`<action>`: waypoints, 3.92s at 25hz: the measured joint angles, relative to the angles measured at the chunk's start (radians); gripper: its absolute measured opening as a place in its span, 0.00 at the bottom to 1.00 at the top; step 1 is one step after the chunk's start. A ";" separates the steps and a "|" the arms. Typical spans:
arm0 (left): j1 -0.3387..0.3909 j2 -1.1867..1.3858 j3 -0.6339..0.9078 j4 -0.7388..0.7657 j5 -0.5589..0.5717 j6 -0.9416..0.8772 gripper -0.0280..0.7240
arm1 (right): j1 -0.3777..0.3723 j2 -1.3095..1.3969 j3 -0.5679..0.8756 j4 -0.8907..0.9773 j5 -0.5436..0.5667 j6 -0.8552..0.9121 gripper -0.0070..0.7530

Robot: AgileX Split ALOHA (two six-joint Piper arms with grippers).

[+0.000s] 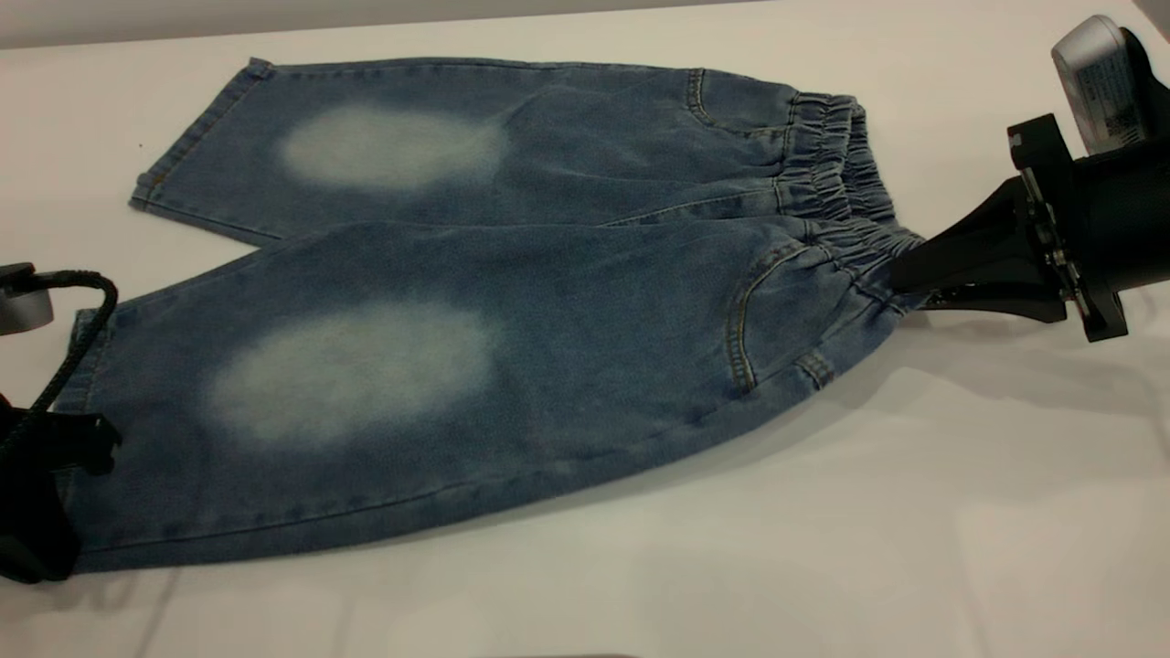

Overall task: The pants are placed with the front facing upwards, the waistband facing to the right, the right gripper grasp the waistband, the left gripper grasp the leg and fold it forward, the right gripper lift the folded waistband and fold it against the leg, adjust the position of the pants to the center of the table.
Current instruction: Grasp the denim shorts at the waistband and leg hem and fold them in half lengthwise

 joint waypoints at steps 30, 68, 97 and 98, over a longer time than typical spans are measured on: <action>-0.109 -0.427 -0.318 0.026 0.268 0.021 0.11 | 0.000 -0.384 0.027 -0.142 -0.264 0.308 0.06; -0.200 0.228 -0.815 0.026 -0.158 0.181 0.11 | 0.011 -0.114 -0.371 0.133 -0.385 -0.054 0.06; -0.200 0.243 -0.824 0.026 -0.207 0.203 0.11 | 0.014 0.027 -0.629 0.050 -0.415 0.234 0.89; -0.200 0.243 -0.824 0.026 -0.214 0.216 0.12 | 0.014 0.027 -0.629 0.020 -0.409 0.260 0.88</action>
